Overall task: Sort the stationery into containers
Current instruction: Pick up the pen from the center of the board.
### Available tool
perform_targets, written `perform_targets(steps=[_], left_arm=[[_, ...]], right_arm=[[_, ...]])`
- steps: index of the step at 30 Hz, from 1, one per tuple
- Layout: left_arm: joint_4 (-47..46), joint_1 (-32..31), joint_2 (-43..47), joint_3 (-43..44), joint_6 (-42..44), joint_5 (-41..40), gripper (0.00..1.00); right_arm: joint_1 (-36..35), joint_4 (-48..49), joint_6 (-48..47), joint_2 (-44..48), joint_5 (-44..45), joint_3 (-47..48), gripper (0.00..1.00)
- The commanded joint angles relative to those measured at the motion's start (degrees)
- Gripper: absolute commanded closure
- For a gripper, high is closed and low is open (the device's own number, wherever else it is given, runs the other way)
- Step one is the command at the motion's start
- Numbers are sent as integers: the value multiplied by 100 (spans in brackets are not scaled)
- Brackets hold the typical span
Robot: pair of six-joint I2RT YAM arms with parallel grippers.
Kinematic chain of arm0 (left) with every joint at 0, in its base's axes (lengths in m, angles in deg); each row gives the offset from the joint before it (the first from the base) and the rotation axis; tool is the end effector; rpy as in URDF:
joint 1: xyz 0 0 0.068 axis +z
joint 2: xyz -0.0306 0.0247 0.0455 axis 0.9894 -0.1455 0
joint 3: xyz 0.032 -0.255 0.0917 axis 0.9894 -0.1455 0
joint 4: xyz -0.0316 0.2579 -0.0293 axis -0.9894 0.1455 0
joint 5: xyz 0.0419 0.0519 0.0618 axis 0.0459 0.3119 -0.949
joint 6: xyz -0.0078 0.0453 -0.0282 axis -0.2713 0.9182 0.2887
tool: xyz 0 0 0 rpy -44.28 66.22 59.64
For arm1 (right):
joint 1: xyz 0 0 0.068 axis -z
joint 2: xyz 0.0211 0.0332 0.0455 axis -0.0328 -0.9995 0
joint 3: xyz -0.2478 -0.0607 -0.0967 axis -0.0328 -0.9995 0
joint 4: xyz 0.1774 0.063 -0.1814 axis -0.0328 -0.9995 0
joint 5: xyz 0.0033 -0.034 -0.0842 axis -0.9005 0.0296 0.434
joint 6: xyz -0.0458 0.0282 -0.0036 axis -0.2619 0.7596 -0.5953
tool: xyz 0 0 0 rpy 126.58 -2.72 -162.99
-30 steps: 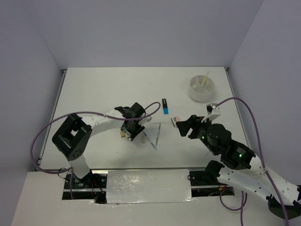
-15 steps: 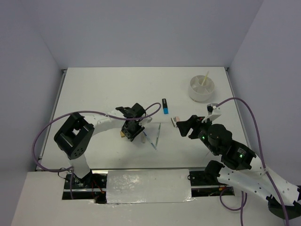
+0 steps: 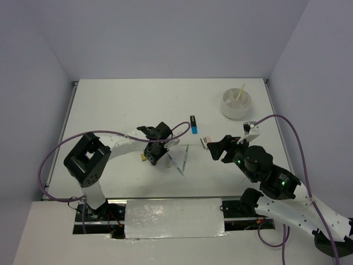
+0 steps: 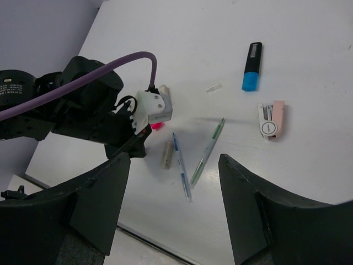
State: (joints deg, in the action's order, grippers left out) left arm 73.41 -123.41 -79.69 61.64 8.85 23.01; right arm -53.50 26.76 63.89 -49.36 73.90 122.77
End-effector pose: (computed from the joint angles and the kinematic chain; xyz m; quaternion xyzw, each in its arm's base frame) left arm 0.2441 -0.2175 0.1632 0.3466 0.9264 -0.0476 0.1393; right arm 0.0819 0.0789 0.3247 0.0157 0.7880 0.2763 0.5499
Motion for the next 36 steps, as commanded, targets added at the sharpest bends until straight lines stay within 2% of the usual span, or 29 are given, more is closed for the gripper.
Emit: perform_targets(steps=[1,4,10,13,14,18,22,27,31,32,36], left_arm=[[65,-85,147,-78,-260,96,85],[171,-94,340,-61,-374,-166,100],[197,-94,1244,1,-559,-309,100],[223,-85,1780,106,-700,-511,100],[250,-76,1913,167,-735,-624,100],[347,-6,2668,369,-919,-1046,100],[-47,56,3442,256,-1157,-1284,100],[-742,73,4750,-209,-1438,-1232,100],[-1515,91,5762,-1139,-1614,-1293,100],[-1673,91,6078,-1264,-1623,-1320,100],[-1613,91,6519,-1352,-1614,-1425,100]], right_arm=[[-15,56,-119,11,15,100,27],[-15,21,-93,-182,23,117,27],[-15,91,188,-973,181,100,25],[-15,196,486,-1351,330,126,22],[-15,240,566,-1561,366,144,17],[-15,188,917,-2255,480,302,15],[-7,143,1059,-3099,376,565,13],[2,390,1067,-4092,260,662,19],[2,521,1138,-4786,287,812,36],[20,539,1173,-4875,296,829,36],[37,671,1226,-5315,217,944,41]])
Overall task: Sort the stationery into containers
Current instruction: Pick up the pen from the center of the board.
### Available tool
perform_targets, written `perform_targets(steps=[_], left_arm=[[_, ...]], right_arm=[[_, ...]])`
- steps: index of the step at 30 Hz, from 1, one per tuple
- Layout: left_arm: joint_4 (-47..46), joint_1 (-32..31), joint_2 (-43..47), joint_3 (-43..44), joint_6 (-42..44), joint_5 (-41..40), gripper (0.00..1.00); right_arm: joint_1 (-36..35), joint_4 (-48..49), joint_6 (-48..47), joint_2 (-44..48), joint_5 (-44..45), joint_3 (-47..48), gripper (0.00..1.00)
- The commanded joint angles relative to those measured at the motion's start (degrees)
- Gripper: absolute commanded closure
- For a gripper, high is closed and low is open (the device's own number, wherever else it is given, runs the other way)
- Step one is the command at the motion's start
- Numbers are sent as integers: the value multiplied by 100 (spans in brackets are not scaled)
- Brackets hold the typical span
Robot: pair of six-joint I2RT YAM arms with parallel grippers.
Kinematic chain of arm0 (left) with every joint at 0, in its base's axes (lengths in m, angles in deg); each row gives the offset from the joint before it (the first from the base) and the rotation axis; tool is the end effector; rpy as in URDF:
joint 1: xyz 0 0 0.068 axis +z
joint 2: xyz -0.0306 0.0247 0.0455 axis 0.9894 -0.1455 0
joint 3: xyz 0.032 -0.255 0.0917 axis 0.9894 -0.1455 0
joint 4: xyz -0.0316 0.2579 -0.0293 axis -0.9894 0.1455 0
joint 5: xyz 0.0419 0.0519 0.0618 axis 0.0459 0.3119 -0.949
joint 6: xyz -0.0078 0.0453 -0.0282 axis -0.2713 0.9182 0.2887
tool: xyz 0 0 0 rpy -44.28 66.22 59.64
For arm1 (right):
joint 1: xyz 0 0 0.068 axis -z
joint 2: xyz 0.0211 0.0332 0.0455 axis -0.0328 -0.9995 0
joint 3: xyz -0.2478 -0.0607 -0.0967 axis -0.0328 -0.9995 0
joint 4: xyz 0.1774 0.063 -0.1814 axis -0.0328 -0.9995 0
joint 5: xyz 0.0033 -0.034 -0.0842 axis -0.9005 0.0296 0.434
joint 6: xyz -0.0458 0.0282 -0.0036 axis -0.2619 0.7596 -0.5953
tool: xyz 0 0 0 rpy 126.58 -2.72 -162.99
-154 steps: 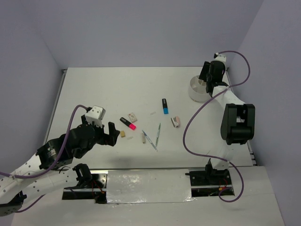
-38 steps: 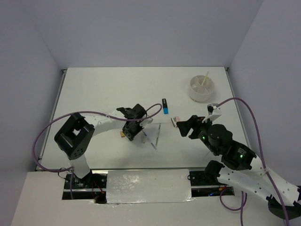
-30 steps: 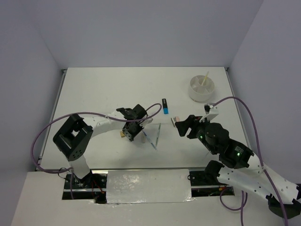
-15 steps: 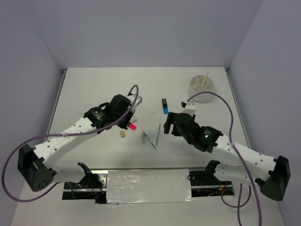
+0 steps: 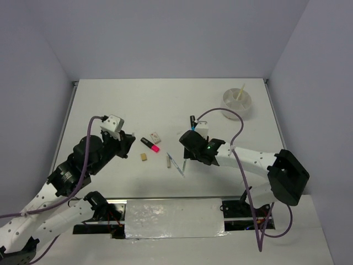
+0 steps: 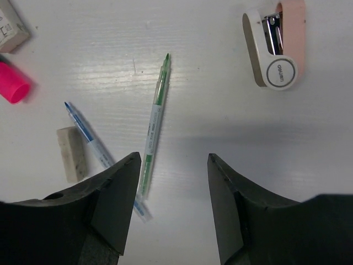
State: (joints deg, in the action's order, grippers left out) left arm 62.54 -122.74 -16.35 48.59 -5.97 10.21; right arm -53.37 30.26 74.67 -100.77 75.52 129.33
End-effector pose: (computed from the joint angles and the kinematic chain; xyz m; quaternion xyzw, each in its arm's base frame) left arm 0.1124 -0.0871 0.3577 0.0990 0.7685 -0.2160 0.5940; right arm 0.1802 0.2007 0.2089 0.0163 0.9345 0.0595 0.3505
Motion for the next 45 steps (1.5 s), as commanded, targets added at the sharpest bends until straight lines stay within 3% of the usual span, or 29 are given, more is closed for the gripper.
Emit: perform_targets(steps=[1,9,31,45], left_arm=[[-562,15,264,-91,-132,-101,100],[-554,23,538,-127,-132,5,100],[-545,23,388,-109,-150,304,100],[-544,23,397,-118,-132,269,100]], right_arm=[[24,356,148,-375,20,358,41],[24,488,315,-1088,-33,543,46],[138,462,570,-1625,-59,561,54],[340,594,500,-1643,-235,288,74]])
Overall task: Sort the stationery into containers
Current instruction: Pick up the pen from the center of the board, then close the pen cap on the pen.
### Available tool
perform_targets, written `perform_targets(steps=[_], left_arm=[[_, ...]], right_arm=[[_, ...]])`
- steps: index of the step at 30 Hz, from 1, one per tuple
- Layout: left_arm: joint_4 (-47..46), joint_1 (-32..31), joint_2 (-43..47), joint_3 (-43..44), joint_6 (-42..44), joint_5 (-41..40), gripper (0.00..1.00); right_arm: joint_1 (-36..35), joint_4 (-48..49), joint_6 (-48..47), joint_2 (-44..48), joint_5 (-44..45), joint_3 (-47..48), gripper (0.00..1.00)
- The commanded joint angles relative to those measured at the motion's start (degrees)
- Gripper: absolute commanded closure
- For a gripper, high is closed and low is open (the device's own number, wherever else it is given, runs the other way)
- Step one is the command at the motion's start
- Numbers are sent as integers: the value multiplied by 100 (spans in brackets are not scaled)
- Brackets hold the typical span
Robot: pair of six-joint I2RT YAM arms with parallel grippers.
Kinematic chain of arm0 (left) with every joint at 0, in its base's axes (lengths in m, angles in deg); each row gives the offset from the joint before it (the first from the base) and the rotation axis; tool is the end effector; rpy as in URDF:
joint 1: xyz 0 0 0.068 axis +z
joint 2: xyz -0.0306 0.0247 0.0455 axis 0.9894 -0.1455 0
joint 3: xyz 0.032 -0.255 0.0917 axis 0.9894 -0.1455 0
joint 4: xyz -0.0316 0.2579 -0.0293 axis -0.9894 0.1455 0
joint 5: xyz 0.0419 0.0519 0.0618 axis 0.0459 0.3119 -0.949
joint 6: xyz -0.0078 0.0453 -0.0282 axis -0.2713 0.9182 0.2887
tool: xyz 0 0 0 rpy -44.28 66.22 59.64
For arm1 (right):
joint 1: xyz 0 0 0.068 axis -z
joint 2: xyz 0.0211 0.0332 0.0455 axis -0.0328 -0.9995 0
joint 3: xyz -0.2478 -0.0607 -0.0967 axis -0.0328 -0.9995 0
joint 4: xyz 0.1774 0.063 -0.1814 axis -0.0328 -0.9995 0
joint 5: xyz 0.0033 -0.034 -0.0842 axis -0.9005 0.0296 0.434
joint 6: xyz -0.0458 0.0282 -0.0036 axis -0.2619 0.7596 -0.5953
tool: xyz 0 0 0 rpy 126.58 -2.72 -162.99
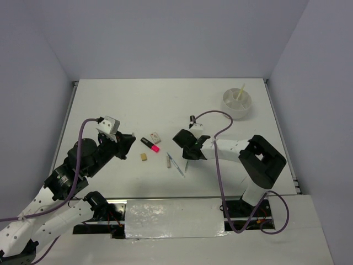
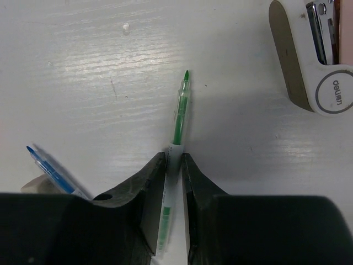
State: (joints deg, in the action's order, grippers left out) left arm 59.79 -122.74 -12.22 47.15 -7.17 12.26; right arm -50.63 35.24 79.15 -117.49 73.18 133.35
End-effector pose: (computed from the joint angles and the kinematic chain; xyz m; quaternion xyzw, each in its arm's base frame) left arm 0.1009 -0.0787 0.3627 0.0922 0.7395 -0.2550 0.6162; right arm 0.2164 0.2243 0.1534 0.0558 0.9528 0.0276 0.2971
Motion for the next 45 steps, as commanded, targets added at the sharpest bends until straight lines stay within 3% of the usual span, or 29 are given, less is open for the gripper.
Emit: perform_targets(steps=[1,7,9,12,13,17,21,24,26,27,30,34,39,45], left_arm=[[-269,15,-25,35,-12,72,100],[-357,23,-77,43,-170,186,100],[-523,23,-104,35,-336,387,100],[-892,23,-174,-53,-687,730,100],[-1024,23,-200,-79,-793,801,100],[-1858,15,-419,-185,-1364,1310,100],[-3261,23,-745,-185,-1971,2248,100],[-4437,23,-1053,-220,-2577,2663,100],[-5143,14,-1298,-316,-2980,3120,100],[-6008,6,-1378,-378,-3096,3304,99],[-7173,-3,-1703,-554,-3579,3622,99],[-8149,-12,-2063,-808,-3949,3781,98],[-8189,-12,-2231,-792,-3863,3983,99],[-7188,-12,-1951,-651,-3310,3737,99]], right_arm=[[85,87,34,73,-1,-140,75],[331,710,-633,1089,-28,-641,84],[322,589,-1072,1434,331,-580,86],[331,220,-1556,2163,728,-369,100],[331,158,-1626,2557,728,-360,100],[314,384,-2188,3858,27,-737,100],[287,1201,-2576,5911,-1736,-1666,100],[279,1791,-2550,6828,-2799,-2055,100],[261,2055,-2506,6990,-3243,-2109,100],[252,2221,-2480,7008,-3540,-2118,100],[94,2520,-2480,6929,-3719,-2144,100],[-265,2750,-2638,6754,-3728,-2022,100],[-1223,2698,-3015,6314,-3000,-1705,100],[-2049,2626,-3305,5918,-1532,-1459,100]])
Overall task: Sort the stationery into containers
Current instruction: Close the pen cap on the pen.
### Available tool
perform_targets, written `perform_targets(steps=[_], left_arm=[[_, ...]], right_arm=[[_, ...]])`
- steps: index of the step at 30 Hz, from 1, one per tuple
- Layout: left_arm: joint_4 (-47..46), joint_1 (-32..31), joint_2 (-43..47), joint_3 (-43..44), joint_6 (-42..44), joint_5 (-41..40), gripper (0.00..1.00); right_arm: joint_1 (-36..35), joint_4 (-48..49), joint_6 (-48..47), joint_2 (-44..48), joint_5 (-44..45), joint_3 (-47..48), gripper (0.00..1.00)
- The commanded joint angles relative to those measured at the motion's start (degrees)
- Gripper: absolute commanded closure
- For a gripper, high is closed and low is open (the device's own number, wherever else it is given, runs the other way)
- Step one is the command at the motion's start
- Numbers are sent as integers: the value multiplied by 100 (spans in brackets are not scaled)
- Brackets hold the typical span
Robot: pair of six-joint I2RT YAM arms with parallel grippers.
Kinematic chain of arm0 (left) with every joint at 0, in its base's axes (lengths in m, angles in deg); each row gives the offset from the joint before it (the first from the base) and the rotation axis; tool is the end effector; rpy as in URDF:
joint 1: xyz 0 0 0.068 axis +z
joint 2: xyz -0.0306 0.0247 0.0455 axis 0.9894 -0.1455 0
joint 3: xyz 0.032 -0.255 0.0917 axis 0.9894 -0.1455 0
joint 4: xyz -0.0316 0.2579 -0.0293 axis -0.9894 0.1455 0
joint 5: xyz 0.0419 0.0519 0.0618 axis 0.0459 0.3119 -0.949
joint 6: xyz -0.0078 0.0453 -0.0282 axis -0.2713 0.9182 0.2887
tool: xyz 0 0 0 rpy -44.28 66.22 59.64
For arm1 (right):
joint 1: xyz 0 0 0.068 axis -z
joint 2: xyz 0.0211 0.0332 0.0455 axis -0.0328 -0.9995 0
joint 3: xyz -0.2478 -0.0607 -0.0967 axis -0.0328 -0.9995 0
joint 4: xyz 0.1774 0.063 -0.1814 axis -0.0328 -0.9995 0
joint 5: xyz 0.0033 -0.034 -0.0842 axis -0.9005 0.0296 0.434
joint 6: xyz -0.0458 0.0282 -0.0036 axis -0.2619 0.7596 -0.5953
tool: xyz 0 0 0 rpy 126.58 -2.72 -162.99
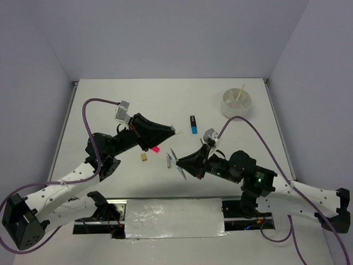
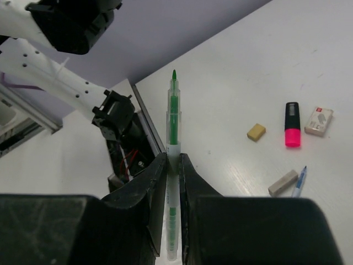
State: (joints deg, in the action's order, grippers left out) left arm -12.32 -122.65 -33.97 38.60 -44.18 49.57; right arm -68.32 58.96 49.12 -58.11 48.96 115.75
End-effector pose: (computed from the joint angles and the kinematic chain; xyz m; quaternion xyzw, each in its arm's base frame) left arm 0.1441 -0.1459 0.3802 0.1483 0.4667 -0.7064 0.5111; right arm 0.0660 0.1508 0.3236 -0.2759 0.6451 0.4857 0.5213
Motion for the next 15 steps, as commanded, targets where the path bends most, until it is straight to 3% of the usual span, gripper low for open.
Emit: perform_targets(steps=[1,15], left_arm=[[381,-21,260,239,479,-3,99],[886,-21,550,28,726,-117,100]], right_arm=[[-343,273,-329,-47,1065,318,100],[-528,431,-645,-90,1296,520,100]])
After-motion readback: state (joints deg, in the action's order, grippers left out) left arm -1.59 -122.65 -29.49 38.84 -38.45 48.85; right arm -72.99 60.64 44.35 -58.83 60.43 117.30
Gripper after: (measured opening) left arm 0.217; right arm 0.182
